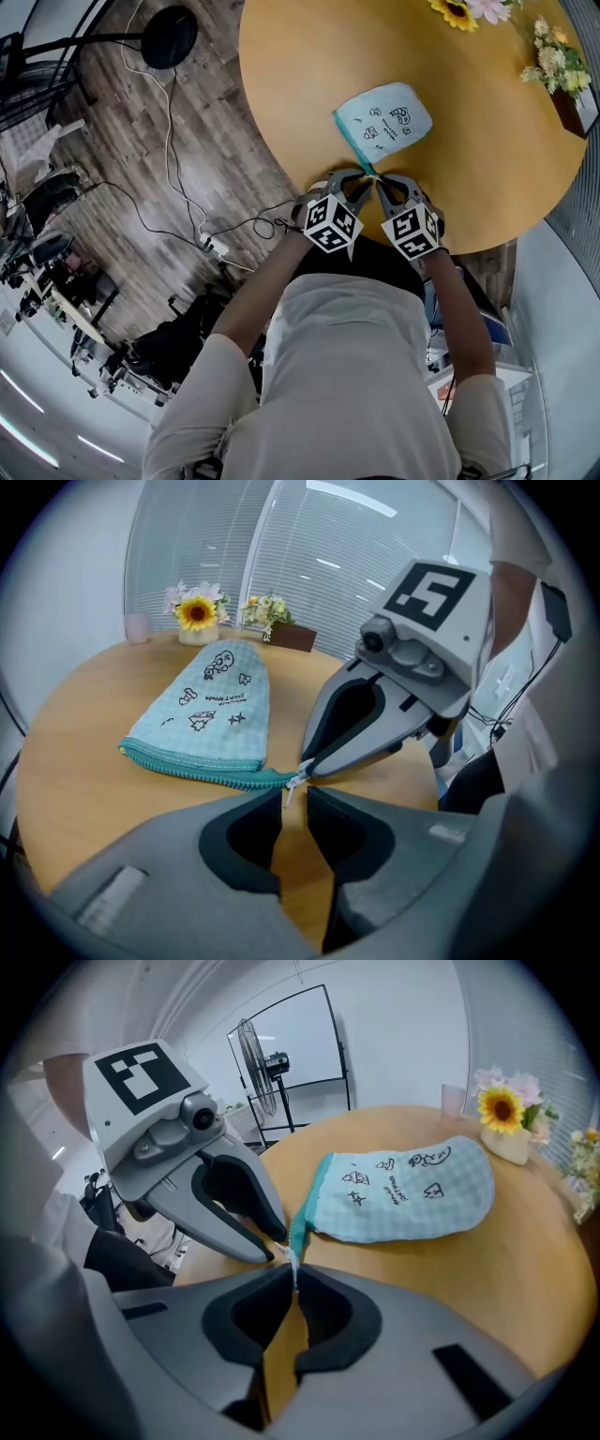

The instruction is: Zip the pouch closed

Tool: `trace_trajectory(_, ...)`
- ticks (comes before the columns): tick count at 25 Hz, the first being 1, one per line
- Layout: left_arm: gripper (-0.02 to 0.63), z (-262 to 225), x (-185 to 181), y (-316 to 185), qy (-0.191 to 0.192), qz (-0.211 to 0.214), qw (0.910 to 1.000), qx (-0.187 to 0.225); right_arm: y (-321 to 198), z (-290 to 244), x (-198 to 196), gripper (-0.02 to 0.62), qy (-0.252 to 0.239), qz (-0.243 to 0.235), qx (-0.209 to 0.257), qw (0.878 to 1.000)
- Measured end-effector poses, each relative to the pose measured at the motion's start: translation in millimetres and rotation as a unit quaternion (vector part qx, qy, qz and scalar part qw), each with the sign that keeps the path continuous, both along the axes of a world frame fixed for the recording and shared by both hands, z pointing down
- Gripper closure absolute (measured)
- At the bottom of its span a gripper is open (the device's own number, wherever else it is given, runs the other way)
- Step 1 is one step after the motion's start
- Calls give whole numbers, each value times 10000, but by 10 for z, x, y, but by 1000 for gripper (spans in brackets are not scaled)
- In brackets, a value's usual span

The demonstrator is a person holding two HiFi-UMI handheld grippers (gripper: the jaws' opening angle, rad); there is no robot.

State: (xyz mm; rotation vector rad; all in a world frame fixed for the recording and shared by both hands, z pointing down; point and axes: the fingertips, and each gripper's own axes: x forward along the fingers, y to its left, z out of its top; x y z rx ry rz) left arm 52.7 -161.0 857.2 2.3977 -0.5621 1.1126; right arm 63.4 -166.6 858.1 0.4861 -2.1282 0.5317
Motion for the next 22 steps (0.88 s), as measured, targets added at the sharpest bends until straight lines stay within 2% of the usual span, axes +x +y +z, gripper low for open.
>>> trace_trajectory(4,517,33,4,-14,17,-37,10000,-11,5,-11,-41,577,-179,151,-192,9995)
trace_trajectory(7,518,18,8,-35,53,-69,10000,-24,-15,-49,-50,578,-451,488,-471,9967)
trace_trajectory(14,552,-122,-20,-171,114,-202,9997,66,-130,-165,-39,580,-999,1197,-928,9834)
trace_trajectory(22,574,-456,-69,-314,310,-256,9991,120,-254,-453,-55,580,-1432,1601,-1134,9701)
